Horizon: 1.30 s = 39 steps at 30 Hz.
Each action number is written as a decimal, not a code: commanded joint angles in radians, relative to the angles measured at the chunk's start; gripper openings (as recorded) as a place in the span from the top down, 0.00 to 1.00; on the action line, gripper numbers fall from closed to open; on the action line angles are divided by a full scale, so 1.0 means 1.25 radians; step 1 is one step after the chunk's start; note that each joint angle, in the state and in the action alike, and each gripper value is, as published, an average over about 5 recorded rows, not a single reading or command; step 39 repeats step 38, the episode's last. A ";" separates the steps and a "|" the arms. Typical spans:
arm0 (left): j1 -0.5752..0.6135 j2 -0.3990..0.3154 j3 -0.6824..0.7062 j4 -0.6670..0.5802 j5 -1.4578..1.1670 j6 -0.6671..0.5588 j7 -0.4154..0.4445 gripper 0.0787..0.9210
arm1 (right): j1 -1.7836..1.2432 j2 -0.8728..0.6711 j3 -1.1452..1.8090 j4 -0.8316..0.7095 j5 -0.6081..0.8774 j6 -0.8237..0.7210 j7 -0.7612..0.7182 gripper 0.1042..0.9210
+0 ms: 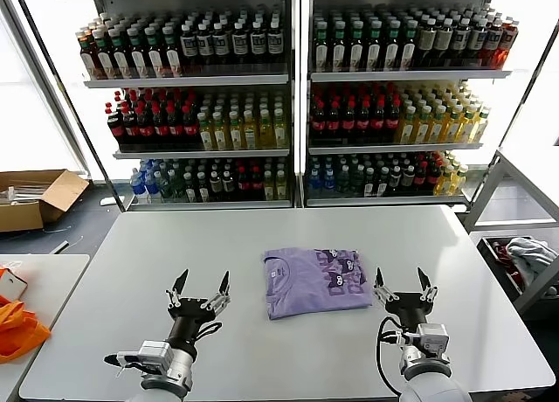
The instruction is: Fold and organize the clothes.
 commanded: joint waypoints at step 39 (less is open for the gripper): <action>-0.003 -0.016 0.001 0.002 0.058 -0.016 0.049 0.12 | -0.003 -0.003 0.004 0.010 -0.005 0.007 -0.015 0.12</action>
